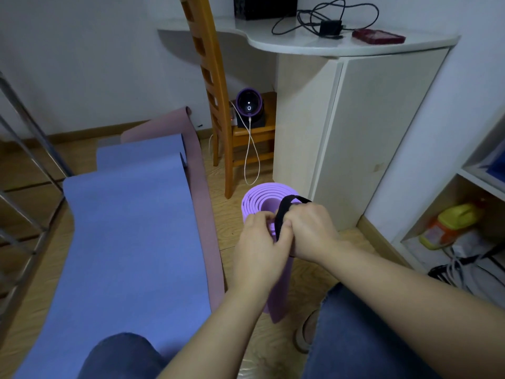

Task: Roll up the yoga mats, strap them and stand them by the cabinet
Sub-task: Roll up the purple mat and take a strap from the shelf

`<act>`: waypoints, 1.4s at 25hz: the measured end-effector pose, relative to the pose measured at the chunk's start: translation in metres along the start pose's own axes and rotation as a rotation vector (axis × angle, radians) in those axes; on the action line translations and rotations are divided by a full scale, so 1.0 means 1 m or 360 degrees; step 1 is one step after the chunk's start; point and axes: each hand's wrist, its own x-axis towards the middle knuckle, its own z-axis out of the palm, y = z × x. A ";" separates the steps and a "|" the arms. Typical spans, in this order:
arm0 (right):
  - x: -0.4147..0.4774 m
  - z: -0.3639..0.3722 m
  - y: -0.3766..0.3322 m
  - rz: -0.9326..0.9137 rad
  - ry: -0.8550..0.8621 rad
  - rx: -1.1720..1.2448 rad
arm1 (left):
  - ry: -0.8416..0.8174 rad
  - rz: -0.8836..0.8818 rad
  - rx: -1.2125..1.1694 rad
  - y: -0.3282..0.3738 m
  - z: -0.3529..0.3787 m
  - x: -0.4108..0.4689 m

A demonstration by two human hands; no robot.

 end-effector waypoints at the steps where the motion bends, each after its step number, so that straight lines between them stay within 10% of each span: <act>1: 0.000 0.004 -0.001 0.0002 0.0072 0.0008 | -0.0027 -0.0025 0.0029 0.001 0.000 0.004; 10: -0.003 0.019 0.014 -0.0044 0.0164 -0.0125 | -0.0369 -0.0402 -0.1712 -0.003 -0.022 0.008; 14: -0.005 0.016 0.020 -0.0022 0.0083 -0.0044 | -0.0405 0.0284 -0.0280 -0.045 -0.033 0.002; 17: -0.006 0.012 0.023 -0.0129 0.0115 -0.0054 | 0.0063 0.0222 0.0307 -0.075 -0.039 0.006; 25: -0.013 0.026 0.008 -0.0596 0.0282 -0.0054 | -0.0255 -0.0380 -0.0190 -0.058 -0.043 0.090; 35: -0.029 0.045 0.035 -0.0260 0.0545 0.0284 | -0.0780 0.0205 -0.0012 -0.054 -0.034 0.087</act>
